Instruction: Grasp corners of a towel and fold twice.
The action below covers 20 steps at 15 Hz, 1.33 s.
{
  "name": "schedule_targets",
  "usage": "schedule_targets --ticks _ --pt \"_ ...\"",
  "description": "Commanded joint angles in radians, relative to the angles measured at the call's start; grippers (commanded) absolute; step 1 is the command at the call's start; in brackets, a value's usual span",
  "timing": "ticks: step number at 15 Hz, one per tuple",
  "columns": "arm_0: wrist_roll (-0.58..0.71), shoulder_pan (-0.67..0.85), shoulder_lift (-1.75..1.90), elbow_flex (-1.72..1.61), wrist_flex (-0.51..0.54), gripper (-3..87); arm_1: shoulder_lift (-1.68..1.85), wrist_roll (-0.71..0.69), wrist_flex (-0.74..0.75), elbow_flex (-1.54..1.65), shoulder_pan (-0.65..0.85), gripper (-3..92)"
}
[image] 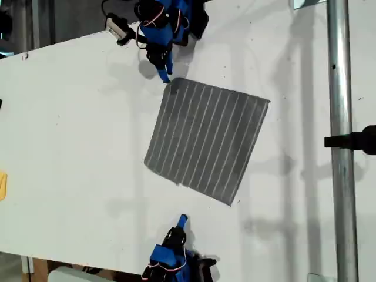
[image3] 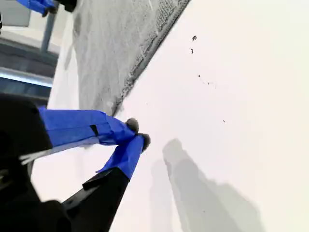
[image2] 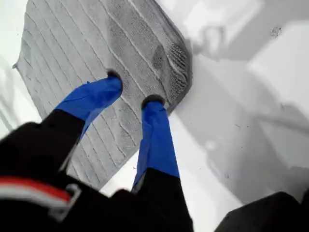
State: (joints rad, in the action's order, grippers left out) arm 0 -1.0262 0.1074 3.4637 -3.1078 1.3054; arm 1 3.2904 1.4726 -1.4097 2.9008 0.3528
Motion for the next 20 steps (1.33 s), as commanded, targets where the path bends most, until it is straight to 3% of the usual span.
schedule_targets --ticks 1,10,13,14,15,16,17,18,19,20 --pt "0.006 -0.011 0.006 -0.011 -0.003 -0.4 -0.005 -0.011 0.000 -0.008 0.009 13.4" --pt "0.006 -0.011 0.006 -0.011 -0.003 -0.4 -0.005 -0.011 -0.002 -0.008 -0.003 11.8" --pt "0.005 -0.011 0.006 -0.011 -0.003 -0.4 -0.005 -0.118 0.012 -0.008 -0.003 16.2" --pt "0.005 -0.011 0.006 -0.011 -0.003 -0.4 -0.005 -0.161 0.017 -0.008 -0.005 11.8" --pt "-0.011 -0.009 0.006 -0.011 -0.003 -0.4 -0.005 -0.192 0.038 -0.008 -0.015 1.7" --pt "-0.084 0.000 0.006 -0.011 -0.003 -0.4 -0.005 -0.192 0.044 -0.008 -0.017 0.8" --pt "-0.207 0.008 0.006 -0.011 -0.003 -0.4 -0.005 -0.179 0.020 -0.008 -0.008 8.9" --pt "-0.272 0.008 0.006 -0.011 -0.003 -0.4 -0.005 -0.186 0.021 -0.009 -0.015 7.4" --pt "-0.279 0.008 0.006 -0.011 -0.003 -0.4 -0.005 -0.195 0.046 -0.008 -0.028 -0.2" --pt "-0.382 0.008 0.006 -0.011 -0.003 -0.4 -0.005 -0.189 0.040 -0.008 -0.021 5.8"
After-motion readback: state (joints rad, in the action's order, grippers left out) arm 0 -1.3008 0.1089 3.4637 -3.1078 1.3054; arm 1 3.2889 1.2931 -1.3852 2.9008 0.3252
